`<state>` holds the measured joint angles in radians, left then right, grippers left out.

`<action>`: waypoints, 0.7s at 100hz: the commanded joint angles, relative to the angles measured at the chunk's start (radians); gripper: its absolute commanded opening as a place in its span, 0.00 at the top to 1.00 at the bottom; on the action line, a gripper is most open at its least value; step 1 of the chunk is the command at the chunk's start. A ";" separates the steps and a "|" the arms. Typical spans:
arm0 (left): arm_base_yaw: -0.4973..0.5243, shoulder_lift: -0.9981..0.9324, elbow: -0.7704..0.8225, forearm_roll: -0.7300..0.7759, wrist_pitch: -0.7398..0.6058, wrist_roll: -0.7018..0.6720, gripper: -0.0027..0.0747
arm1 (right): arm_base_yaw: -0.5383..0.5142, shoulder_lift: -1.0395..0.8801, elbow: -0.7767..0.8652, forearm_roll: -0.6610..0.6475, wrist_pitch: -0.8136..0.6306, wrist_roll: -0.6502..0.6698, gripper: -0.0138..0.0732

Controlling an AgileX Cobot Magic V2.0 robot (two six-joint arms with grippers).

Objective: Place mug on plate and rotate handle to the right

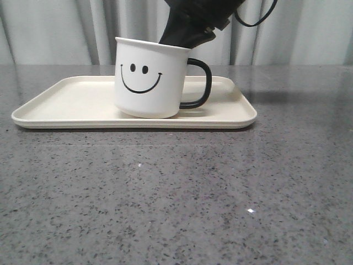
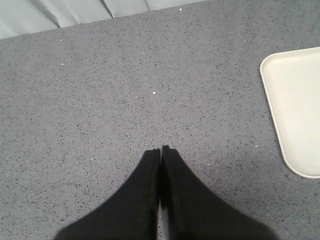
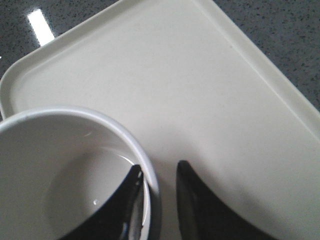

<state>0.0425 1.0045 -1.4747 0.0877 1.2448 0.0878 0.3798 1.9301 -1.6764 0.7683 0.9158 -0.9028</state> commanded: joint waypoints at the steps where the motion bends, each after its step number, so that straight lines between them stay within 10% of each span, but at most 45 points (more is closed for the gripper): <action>1: 0.001 -0.010 -0.023 -0.001 -0.068 -0.010 0.99 | -0.001 -0.053 -0.033 0.033 -0.012 -0.003 0.71; 18: 0.001 -0.010 -0.023 -0.001 -0.068 -0.010 0.99 | -0.001 -0.053 -0.033 0.033 -0.016 -0.003 0.92; 70: 0.001 -0.010 -0.023 -0.001 -0.068 -0.010 0.99 | -0.001 -0.053 -0.090 0.028 0.013 -0.008 0.91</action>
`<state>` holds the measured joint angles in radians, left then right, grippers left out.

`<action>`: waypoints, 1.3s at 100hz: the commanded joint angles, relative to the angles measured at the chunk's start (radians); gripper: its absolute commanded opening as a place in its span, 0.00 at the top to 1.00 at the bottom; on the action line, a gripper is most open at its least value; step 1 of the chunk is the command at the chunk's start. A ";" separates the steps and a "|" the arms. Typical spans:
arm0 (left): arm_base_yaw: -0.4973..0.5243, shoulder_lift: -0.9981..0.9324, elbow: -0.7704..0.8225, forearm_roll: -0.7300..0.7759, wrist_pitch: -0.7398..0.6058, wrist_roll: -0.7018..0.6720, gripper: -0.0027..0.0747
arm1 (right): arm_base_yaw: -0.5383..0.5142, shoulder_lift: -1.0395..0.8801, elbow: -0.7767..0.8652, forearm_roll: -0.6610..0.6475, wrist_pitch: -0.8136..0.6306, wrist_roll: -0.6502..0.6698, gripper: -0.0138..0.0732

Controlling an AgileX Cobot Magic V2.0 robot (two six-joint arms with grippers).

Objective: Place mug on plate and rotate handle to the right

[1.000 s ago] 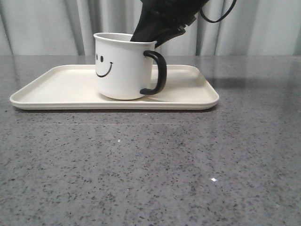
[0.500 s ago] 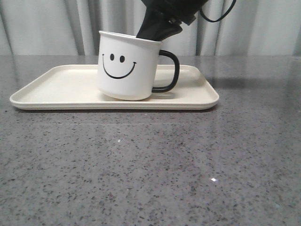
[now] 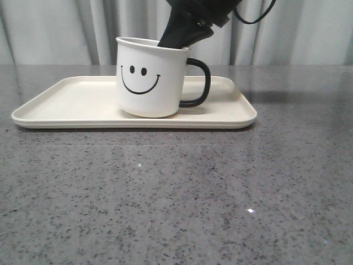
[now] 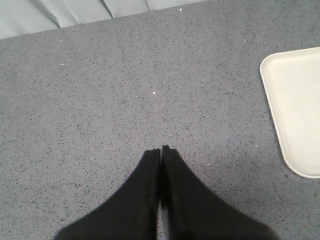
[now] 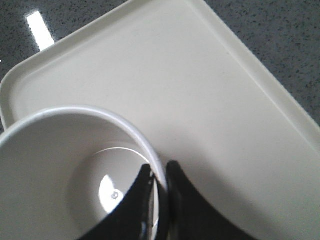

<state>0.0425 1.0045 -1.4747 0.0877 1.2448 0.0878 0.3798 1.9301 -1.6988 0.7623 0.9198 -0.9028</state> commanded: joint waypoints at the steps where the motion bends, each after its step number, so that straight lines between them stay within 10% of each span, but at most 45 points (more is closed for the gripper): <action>1: 0.001 -0.010 -0.023 -0.001 -0.068 -0.010 0.99 | -0.001 -0.053 -0.072 0.034 0.013 -0.008 0.91; 44: 0.001 -0.010 -0.023 -0.003 -0.068 -0.010 0.99 | -0.001 -0.053 -0.330 -0.151 0.331 -0.008 0.91; 130: 0.001 -0.010 -0.023 -0.011 -0.066 -0.010 0.99 | 0.089 0.091 -0.517 -0.143 0.322 0.040 0.91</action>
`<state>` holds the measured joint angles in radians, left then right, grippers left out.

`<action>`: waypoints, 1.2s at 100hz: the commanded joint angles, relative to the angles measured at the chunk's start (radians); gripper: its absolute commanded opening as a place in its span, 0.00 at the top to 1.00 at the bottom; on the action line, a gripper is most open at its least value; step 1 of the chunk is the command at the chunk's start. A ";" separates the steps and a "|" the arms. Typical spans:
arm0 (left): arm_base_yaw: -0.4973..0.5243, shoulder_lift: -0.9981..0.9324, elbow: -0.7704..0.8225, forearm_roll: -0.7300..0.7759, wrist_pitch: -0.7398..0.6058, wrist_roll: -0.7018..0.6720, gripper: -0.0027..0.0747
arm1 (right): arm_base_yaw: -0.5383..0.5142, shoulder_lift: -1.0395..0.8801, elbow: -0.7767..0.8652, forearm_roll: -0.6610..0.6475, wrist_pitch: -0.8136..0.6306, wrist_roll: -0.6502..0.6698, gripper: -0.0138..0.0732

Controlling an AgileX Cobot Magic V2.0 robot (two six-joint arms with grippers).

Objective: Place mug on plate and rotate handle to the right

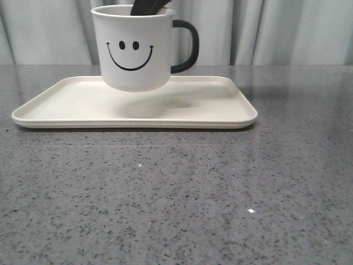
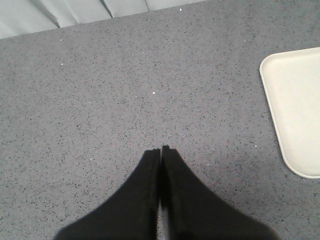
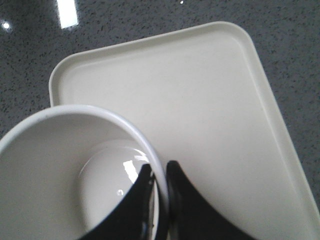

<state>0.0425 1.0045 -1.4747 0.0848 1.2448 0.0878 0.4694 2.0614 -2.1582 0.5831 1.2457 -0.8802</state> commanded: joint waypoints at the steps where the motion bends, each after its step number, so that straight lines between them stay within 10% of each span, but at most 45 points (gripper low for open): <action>1: 0.001 -0.010 -0.023 -0.008 -0.066 -0.010 0.99 | -0.001 -0.039 -0.060 0.035 -0.003 0.017 0.91; 120: 0.001 -0.010 0.029 -0.023 -0.084 -0.010 0.99 | -0.002 0.028 -0.065 0.028 0.025 0.017 0.91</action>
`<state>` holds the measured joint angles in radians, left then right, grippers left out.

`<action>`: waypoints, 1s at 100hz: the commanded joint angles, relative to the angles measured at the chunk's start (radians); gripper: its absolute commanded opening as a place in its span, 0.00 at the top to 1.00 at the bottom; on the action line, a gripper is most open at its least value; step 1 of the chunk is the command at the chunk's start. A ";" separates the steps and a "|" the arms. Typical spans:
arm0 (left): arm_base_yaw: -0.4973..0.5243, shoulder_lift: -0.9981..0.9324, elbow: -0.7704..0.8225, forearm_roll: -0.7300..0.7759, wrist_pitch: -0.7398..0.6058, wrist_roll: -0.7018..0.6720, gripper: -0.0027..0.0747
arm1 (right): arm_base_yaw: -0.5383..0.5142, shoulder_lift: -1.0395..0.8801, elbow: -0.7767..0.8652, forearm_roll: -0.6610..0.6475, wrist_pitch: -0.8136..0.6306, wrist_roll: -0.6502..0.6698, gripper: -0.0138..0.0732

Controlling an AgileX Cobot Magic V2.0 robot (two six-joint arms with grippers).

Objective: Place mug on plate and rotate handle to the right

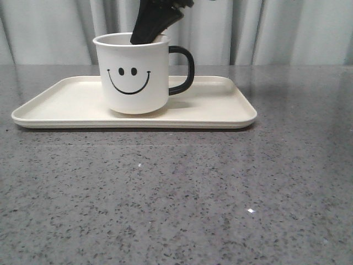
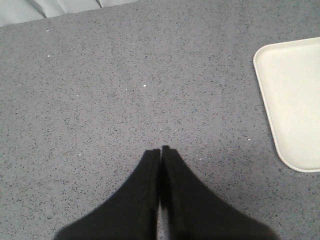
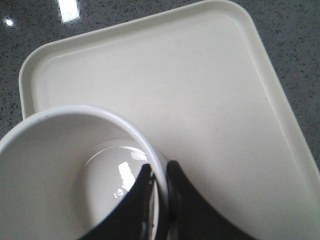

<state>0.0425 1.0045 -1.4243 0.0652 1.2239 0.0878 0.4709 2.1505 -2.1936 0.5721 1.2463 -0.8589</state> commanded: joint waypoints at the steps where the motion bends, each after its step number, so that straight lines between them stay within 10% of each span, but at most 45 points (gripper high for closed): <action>1: 0.001 -0.010 -0.022 -0.003 -0.063 -0.010 0.99 | -0.003 -0.061 -0.030 0.039 0.023 -0.004 0.91; 100: 0.001 -0.010 -0.022 -0.003 -0.064 -0.010 0.99 | -0.004 -0.044 -0.030 0.038 0.042 -0.004 0.91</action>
<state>0.0425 1.0045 -1.4243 0.0652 1.2223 0.0878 0.4709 2.1677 -2.1936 0.5721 1.2463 -0.8570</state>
